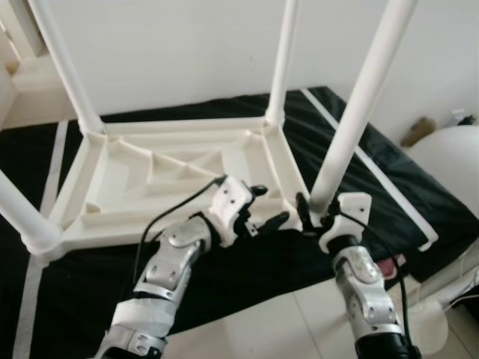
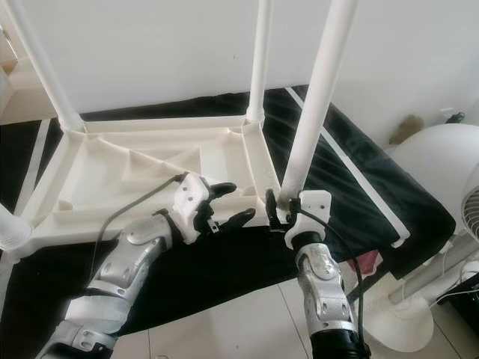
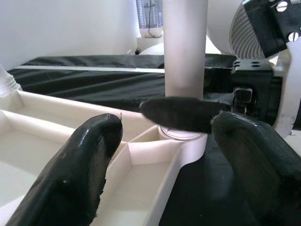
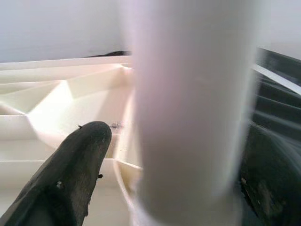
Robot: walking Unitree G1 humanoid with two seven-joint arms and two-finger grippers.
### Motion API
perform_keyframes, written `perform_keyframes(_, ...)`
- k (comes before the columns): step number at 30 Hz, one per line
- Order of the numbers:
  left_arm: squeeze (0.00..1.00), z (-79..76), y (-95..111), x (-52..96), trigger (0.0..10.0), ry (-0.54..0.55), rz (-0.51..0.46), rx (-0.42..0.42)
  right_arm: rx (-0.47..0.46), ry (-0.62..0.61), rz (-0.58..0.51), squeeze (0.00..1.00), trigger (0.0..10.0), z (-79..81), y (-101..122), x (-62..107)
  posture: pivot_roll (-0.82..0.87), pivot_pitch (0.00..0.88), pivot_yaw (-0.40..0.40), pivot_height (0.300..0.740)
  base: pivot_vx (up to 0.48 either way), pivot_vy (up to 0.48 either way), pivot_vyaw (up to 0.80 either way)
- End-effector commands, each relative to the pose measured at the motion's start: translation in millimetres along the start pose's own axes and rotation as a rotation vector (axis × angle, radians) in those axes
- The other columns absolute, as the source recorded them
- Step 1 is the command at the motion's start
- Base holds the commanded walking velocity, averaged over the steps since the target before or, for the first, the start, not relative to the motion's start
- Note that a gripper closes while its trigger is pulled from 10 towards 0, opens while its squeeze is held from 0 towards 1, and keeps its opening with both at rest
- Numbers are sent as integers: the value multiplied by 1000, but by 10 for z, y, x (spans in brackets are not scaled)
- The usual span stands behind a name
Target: Building children table
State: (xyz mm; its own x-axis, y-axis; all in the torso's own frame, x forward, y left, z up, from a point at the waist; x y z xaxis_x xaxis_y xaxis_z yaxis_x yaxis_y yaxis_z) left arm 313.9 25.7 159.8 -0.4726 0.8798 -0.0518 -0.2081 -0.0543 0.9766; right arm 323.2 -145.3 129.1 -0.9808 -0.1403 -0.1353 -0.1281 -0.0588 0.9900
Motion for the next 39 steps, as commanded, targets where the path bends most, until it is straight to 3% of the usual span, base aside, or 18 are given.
perform_keyframes(1, 0, -65, 20, -27, 10000, -64, 1, -40, -12, 11, 4, 0, 10000, 6, -17, -17, -49, 0, -2, 740, 0, 0, 0)
perform_keyframes(6, 0, -153, -40, 16, 10000, -99, 11, -88, -2, 69, -11, 0, 10000, 66, 26, -73, -44, 0, 0, 740, 0, 0, 0)
perform_keyframes(18, 0, -165, -101, 67, 10000, -76, 28, -81, 90, 170, 30, 0, 10000, -98, 3, -54, -44, 0, 6, 740, 0, 0, 0)
perform_keyframes(23, 0, -234, -68, 45, 10000, -109, 8, -94, 137, 331, 81, 0, 10000, -80, -80, -30, -49, 0, 11, 740, 0, 0, 0)
perform_keyframes(35, 0, -268, -29, 15, 10000, -169, 4, -83, 242, 517, 158, 0, 10000, -199, -88, -146, -47, 0, 26, 740, 0, 0, 0)
perform_keyframes(36, 0, -271, -29, 13, 10000, -169, 3, -82, 244, 529, 172, 0, 8784, -213, -93, -151, -47, 0, 26, 740, 0, 0, 0)
perform_keyframes(37, 0, -271, -30, 10, 10000, -169, 4, -78, 238, 548, 183, 0, 4196, -221, -97, -150, -48, 0, 26, 740, 0, 0, 0)
perform_keyframes(39, 0, -275, -32, 7, 10000, -169, 5, -71, 248, 561, 187, 0, 3922, -231, -94, -152, -48, 0, 25, 740, 0, 0, 0)
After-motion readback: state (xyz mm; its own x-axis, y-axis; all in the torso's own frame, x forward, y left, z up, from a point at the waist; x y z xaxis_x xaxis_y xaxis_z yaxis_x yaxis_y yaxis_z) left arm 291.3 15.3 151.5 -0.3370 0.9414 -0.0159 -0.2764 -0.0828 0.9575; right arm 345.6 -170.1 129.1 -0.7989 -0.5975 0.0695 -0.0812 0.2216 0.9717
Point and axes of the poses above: a point about 5 cm out from each wrist's last joint towards the gripper, its own x axis pointing back from the gripper into the wrist, its own y axis along the axis of the wrist's last joint, z = x × y, the point moved 3 cm from there along -x, pointing out of the wrist towards the gripper, and after that the axes turned 1 degree about x, right-handed, at the moved point
